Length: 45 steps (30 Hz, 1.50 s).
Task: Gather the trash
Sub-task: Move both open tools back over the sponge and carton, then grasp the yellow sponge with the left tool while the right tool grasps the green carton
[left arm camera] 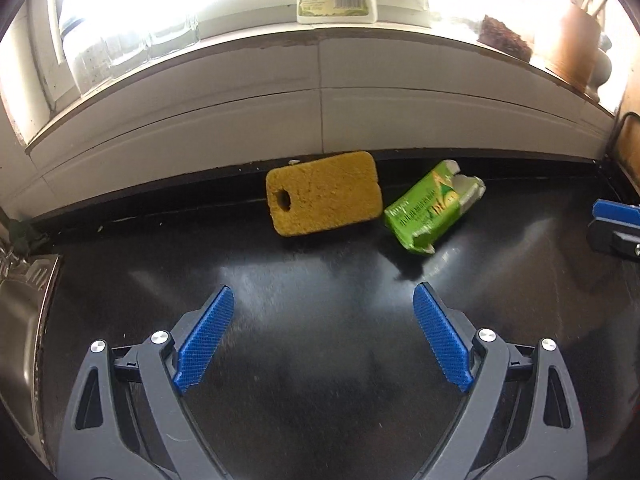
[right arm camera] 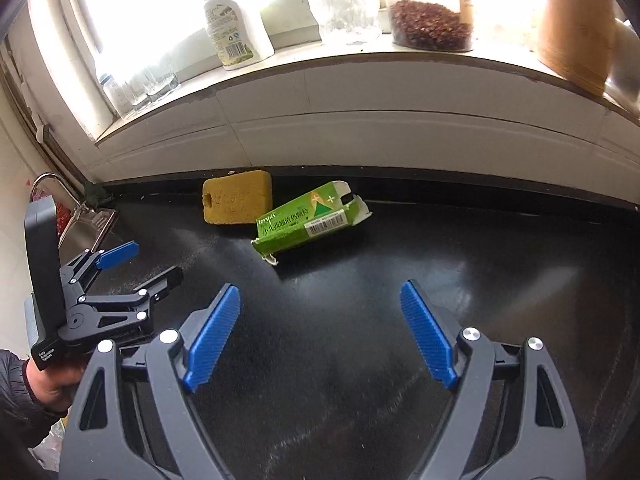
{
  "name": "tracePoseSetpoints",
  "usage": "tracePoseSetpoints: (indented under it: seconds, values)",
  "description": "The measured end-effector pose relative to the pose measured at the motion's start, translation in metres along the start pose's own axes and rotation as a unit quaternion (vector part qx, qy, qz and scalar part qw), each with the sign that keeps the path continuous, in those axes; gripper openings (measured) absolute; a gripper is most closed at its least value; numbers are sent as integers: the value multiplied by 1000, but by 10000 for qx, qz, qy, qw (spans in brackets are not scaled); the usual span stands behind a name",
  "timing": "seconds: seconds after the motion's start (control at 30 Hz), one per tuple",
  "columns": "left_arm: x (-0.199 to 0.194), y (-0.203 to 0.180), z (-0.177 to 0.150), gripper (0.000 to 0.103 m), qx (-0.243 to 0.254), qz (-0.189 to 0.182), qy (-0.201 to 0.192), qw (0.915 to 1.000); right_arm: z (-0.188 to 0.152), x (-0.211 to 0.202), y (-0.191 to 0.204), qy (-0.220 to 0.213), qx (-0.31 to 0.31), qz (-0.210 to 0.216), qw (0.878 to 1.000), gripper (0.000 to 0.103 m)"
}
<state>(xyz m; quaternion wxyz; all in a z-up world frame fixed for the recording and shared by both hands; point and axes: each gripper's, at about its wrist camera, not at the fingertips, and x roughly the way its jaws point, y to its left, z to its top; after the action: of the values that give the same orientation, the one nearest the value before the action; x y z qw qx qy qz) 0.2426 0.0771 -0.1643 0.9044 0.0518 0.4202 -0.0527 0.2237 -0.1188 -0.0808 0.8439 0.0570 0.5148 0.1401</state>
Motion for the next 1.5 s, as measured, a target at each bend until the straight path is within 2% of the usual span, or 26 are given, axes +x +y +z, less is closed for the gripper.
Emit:
tracePoseSetpoints:
  seconds: [0.2, 0.4, 0.47, 0.53, 0.63, 0.7, 0.73, 0.8, 0.9, 0.97, 1.17, 1.37, 1.5]
  values:
    - [65, 21, 46, 89, -205, -20, 110, 9997, 39, 80, 1, 410, 181, 171, 9988, 80]
    - [112, 31, 64, 90, -350, -246, 206, 9989, 55, 133, -4, 755, 366, 210, 9963, 82]
    - [118, 33, 64, 92, -399, -326, 153, 9986, 55, 145, -6, 839, 431, 241, 9953, 74]
    - [121, 36, 63, 92, -478, -409, 127, 9979, 53, 155, -8, 971, 460, 203, 9940, 58]
    - [123, 41, 61, 86, -568, -536, 115, 9969, 52, 159, -6, 955, 434, 248, 9942, 51]
    - [119, 39, 62, 59, -464, -718, 123, 9963, 52, 156, -4, 932, 388, 231, 9946, 41]
    - [112, 33, 60, 57, -359, -687, 136, 9969, 53, 155, -3, 928, 375, 220, 9947, 34]
    - [104, 27, 60, 45, -204, -569, 127, 9981, 53, 148, -5, 882, 362, 189, 9953, 22]
    - [87, 27, 59, 36, -347, -564, 172, 9977, 50, 133, -9, 798, 362, 140, 9961, 5]
    - [70, 26, 56, 35, -382, -569, 117, 9976, 49, 118, -10, 724, 370, 146, 9966, 2]
    - [-6, 14, 36, 34, -315, -431, -159, 9984, 31, 50, 0, 307, 93, 120, 9994, 1]
    - [-75, 3, -6, 34, -363, -365, -268, 9983, -7, -16, 10, 36, -169, 131, 9998, 1]
    - [-103, -15, -37, 34, -377, -352, -239, 9984, -33, -41, 9, 7, -165, 112, 9998, 1]
